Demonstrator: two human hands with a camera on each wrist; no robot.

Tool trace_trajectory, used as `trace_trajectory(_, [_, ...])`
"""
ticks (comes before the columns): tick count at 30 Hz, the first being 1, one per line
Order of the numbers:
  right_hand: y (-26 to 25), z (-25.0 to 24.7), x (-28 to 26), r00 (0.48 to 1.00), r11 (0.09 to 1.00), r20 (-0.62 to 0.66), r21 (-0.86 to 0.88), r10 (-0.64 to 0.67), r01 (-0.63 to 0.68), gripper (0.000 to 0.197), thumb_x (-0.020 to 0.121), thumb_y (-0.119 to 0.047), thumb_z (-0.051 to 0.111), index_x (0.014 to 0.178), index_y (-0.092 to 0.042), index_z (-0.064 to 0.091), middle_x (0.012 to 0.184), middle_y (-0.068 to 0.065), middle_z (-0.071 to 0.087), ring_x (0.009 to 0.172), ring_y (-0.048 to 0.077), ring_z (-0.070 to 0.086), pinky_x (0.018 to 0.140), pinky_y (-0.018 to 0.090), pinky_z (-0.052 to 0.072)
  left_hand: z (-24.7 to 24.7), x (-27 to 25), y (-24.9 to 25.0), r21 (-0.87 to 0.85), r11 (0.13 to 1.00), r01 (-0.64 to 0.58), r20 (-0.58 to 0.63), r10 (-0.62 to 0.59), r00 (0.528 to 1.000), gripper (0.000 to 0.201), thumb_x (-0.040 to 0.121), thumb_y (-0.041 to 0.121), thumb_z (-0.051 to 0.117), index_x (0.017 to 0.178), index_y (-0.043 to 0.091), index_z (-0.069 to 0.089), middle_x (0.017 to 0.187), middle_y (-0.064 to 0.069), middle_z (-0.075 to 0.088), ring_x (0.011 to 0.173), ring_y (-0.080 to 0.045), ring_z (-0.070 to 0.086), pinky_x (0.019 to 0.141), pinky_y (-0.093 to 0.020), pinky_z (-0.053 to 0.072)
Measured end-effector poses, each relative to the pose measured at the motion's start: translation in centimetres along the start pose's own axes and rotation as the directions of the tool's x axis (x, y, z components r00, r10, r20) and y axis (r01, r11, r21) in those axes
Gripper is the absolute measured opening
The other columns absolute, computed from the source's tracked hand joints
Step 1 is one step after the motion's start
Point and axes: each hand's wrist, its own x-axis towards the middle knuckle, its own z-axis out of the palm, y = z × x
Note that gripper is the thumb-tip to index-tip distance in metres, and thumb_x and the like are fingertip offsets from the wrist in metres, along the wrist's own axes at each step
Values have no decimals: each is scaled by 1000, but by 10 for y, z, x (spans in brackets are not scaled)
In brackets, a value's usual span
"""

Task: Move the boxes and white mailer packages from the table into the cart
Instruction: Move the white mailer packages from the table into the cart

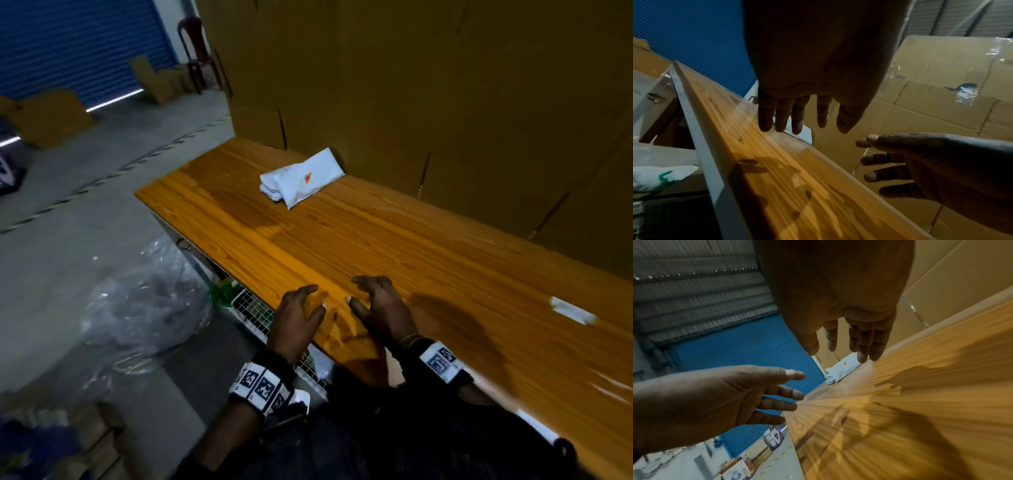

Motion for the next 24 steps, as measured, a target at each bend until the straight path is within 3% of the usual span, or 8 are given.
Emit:
trace_trajectory(7, [-14,28,74,999,1000,28,-2,-18,18,46,90,-42,61,133,-28,51,132,8,47,120,27,50,92,39,48,-23,68,-20,14,999,33,-32,-32,999,49,95,38,59,142,33,44,137,-4,47,123,-20,49,91,-30,44])
trace_trajectory(13, [-36,60,171,997,997,15,34,70,-71,58,90,-47,60,140,-24,45,135,13,46,126,29,47,105,42,41,-58,155,-51,16,999,-39,-53,40,998,50,97,32,56,144,27,41,140,-6,47,127,-20,47,95,-25,38])
trace_trajectory(16, [-48,77,235,996,996,12,-33,88,-88,75,81,-66,48,143,-24,43,136,17,50,130,33,42,109,41,36,-81,211,-64,26,995,-98,-57,99,993,49,98,28,54,145,23,40,142,-7,47,129,-21,45,96,-25,36])
trace_trajectory(18, [-59,91,279,994,990,-15,-87,106,-107,82,76,-73,35,144,-27,42,143,19,46,131,37,42,108,44,37,-96,255,-75,35,989,-144,-48,146,988,50,98,25,52,146,21,38,143,-8,46,131,-22,42,99,-26,35])
trace_trajectory(21, [-73,102,327,995,975,-90,-217,35,-54,68,85,-63,41,143,-27,46,149,22,38,126,45,48,99,52,45,-109,302,-79,41,983,-177,-34,178,983,53,99,22,50,149,19,32,144,-12,43,132,-27,41,102,-32,36])
trace_trajectory(23, [-87,105,360,997,953,-77,-302,5,-28,62,92,-56,46,147,-30,39,157,16,27,137,42,37,105,57,40,-119,333,-82,35,983,-179,-23,180,983,54,98,20,49,149,18,31,144,-15,42,133,-28,40,105,-34,37])
trace_trajectory(24, [-93,106,373,1000,946,-20,-324,18,-23,62,95,-54,45,151,-32,29,161,11,16,144,38,25,111,57,32,-123,347,-82,19,982,-190,-21,190,981,54,98,18,49,149,17,31,144,-15,42,135,-27,38,107,-34,36])
